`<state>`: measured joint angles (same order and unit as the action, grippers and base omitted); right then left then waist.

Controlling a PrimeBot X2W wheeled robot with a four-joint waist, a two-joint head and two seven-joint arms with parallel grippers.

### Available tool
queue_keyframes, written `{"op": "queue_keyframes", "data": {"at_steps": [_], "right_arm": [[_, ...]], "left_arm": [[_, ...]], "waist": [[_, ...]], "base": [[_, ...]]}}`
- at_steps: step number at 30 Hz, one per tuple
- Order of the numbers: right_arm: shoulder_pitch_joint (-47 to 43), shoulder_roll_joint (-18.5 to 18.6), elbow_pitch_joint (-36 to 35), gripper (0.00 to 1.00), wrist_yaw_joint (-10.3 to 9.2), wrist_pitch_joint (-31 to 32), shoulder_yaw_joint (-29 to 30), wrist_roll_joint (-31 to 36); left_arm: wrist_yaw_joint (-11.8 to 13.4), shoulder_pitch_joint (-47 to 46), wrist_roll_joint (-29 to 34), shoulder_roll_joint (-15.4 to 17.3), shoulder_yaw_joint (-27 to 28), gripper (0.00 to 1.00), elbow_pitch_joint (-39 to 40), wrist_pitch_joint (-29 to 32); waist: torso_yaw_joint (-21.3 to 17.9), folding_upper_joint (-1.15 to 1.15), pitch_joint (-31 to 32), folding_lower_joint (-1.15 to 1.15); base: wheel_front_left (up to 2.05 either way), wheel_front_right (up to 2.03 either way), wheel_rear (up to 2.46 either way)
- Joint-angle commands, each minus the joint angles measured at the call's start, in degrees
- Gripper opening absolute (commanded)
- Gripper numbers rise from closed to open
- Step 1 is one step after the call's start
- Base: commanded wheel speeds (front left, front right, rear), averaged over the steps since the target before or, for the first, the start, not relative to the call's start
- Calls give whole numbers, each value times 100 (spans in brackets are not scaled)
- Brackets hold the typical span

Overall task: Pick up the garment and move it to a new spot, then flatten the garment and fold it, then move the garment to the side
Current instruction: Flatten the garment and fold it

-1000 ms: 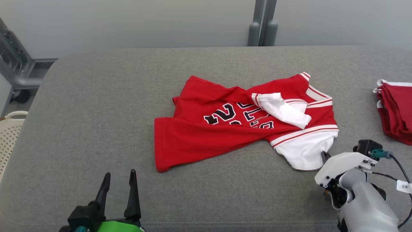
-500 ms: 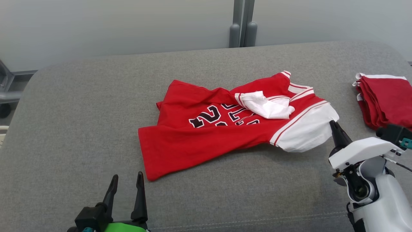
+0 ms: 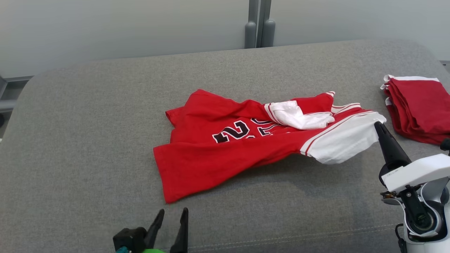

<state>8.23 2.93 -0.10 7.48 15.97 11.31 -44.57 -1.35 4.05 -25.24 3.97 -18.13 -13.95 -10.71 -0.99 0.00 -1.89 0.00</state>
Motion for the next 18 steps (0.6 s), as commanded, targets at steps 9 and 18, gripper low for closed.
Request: {"op": "queue_keyframes", "data": {"at_steps": [9, 18], "right_arm": [[-254, 0, -191, 0, 1, -34, -48, 132], [-188, 3, -115, 0, 1, -100, -118, 211]], "left_arm": [[-345, -522, -2396, -102, -385, 100, -956, 748], [-130, -1303, -4484, -97, -670, 100, -1720, 583]], "waist": [[-61, 0, -73, 0], [-200, 0, -138, 0]], "base": [[0, 0, 0], [0, 0, 0]]}}
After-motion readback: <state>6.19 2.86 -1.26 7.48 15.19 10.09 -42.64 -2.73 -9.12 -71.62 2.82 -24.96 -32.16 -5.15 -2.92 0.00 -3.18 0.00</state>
